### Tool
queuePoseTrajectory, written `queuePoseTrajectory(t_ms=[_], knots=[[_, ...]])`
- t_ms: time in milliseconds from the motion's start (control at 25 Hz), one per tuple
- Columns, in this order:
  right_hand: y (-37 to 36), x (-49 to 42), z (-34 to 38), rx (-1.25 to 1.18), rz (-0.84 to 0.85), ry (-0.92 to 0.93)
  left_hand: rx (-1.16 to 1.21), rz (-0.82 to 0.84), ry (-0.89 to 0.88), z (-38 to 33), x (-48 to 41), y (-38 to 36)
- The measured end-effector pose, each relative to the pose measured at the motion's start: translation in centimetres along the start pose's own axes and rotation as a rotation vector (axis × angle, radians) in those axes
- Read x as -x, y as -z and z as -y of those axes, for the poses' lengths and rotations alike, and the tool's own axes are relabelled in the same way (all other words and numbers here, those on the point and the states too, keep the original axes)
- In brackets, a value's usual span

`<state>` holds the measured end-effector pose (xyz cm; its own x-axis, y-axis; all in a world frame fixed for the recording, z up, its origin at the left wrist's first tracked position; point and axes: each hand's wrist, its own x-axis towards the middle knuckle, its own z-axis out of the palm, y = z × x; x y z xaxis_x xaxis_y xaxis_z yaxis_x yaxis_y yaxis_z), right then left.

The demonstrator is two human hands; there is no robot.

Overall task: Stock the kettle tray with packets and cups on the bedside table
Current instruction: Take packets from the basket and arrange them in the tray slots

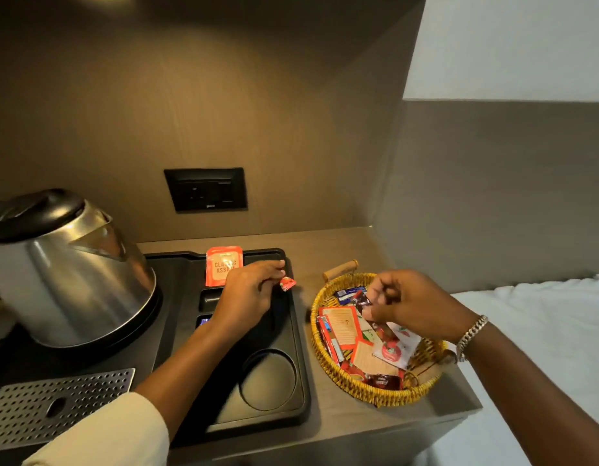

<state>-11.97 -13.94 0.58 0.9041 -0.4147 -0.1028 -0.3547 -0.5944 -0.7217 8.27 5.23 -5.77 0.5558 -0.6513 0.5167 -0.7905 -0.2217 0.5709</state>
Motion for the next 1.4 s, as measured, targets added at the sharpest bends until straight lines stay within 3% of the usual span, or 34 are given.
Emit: queuePoseTrajectory(t_ms=[120, 280, 640, 920, 1120, 1400], knots=[[-1.9, -1.3, 2.4, -0.181, -0.085, 0.035, -0.016, 0.110, 0.058, 2.3, -0.6, 0.1], [-6.2, -4.0, 5.4, -0.249, -0.162, 0.009, -0.098, 0.284, 0.069, 3.9, -1.0, 0.1], [-13.6, -11.2, 6.7, 0.079, -0.337, -0.128, 0.151, 0.487, 0.115, 5.6, -2.1, 2.0], [-16.0, -12.2, 8.3, 0.338, -0.333, -0.148, 0.217, 0.438, 0.154, 7.4, -3.3, 2.3], [-15.0, -11.3, 8.2, 0.122, -0.227, -0.269, 0.143, 0.319, 0.033, 7.2, -2.9, 2.0], [-10.8, -7.5, 7.4, 0.133, -0.294, -0.252, -0.008, 0.272, -0.081, 6.7, -2.5, 2.8]])
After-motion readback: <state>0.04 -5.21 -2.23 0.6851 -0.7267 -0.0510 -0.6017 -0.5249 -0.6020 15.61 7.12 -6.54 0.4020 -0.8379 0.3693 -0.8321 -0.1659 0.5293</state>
